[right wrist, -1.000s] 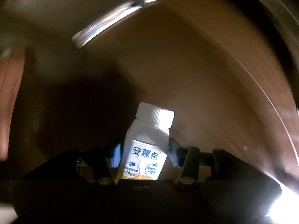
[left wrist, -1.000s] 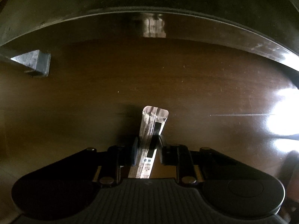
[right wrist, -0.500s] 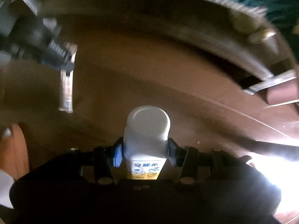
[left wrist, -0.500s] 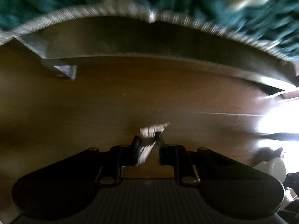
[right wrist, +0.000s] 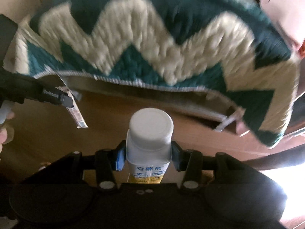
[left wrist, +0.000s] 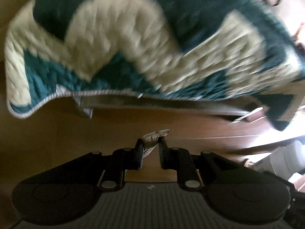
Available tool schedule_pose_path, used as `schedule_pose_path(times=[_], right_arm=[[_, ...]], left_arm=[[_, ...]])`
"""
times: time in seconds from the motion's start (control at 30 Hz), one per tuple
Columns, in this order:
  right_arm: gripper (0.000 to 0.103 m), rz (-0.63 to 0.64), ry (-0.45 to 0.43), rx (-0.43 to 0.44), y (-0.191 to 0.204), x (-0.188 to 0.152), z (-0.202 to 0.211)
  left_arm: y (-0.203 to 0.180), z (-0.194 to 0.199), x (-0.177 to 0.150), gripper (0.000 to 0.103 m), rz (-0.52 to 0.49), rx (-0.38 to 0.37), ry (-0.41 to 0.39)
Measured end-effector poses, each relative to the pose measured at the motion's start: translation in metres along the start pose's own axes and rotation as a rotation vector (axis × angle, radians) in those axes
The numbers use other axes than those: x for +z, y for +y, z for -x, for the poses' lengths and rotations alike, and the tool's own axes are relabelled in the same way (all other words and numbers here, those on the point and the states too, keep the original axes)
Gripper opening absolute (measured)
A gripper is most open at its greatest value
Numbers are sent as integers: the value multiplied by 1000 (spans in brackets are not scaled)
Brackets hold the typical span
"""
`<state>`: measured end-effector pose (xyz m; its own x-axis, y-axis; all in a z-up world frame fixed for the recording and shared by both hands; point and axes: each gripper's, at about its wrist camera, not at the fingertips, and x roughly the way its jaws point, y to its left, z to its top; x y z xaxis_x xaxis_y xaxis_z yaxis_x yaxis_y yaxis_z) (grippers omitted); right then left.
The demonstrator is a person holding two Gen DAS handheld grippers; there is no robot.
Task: Collect trash
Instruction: 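Lift the strip and yogurt bottle and carry them over the green bin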
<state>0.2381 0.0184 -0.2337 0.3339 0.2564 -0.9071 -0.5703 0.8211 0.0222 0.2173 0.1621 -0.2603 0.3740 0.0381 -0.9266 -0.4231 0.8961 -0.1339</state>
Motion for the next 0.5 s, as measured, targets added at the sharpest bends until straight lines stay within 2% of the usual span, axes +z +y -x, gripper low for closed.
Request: schedule_pose_path(times=[0.27, 0.5], right_arm=[[46, 44, -175, -6, -16, 17, 113], [46, 68, -332, -79, -48, 21, 224]], left_arm=[[-58, 117, 11, 16, -170, -124, -179], [-131, 217, 24, 16, -308, -215, -323]])
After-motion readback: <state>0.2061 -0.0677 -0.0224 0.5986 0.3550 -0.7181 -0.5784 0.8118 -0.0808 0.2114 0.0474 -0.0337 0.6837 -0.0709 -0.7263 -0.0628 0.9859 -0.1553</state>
